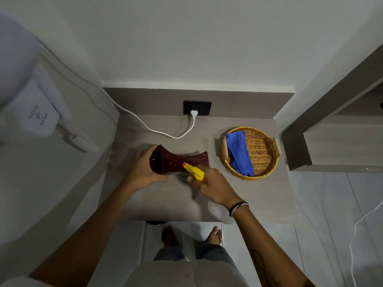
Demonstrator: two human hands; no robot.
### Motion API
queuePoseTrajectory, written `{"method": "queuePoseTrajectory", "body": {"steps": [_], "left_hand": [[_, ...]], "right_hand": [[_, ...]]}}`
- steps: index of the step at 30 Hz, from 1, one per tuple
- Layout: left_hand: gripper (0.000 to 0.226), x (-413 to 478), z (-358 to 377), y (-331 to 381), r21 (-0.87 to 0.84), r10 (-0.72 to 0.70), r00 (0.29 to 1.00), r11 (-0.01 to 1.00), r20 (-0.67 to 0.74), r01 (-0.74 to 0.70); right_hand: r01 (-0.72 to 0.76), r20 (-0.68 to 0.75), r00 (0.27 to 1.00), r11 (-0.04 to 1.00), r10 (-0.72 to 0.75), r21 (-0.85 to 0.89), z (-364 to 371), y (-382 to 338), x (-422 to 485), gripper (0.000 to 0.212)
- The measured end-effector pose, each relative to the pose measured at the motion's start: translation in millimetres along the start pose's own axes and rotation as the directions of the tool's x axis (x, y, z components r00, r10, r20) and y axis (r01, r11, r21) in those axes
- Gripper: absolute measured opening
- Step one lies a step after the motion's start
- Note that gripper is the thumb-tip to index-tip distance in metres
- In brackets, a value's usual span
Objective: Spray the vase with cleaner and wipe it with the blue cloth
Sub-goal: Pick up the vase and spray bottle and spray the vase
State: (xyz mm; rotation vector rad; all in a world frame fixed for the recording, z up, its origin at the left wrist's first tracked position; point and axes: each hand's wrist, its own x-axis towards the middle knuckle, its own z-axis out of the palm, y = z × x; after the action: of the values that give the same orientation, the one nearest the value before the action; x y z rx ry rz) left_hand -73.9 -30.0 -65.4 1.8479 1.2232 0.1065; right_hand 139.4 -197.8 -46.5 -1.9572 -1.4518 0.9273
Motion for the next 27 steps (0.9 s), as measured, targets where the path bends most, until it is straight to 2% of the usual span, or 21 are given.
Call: {"method": "queuePoseTrajectory", "body": {"steps": [2,6,11,20,27], "left_hand": [[0.125,-4,1,8,0.158,0.117,0.992,0.981,-0.050,-0.108],[0.116,-10,1,25,0.243,0.238,0.970,0.945,-0.041,-0.221],[0.114,-15,5,32,0.434,0.367,0.930,0.843,-0.031,-0.318],[0.113,-15,0,33,0.444,0.313,0.949,0.855,-0.033,-0.266],[0.110,-16,-2,34,0.458,0.314,0.949,0.848,-0.028,-0.267]], "right_hand": [[-0.002,-0.005,1.000,1.000,0.002,-0.006,2,-1,-1,0.024],[-0.012,0.007,1.000,1.000,0.012,-0.022,1,-3,0,0.025],[-0.006,-0.010,1.000,1.000,0.005,-0.020,0,-2,-1,0.026],[-0.064,0.013,0.998,0.998,0.064,-0.003,-2,3,-3,0.030],[-0.048,-0.038,0.998,0.997,0.050,0.059,-4,11,-12,0.032]]}}
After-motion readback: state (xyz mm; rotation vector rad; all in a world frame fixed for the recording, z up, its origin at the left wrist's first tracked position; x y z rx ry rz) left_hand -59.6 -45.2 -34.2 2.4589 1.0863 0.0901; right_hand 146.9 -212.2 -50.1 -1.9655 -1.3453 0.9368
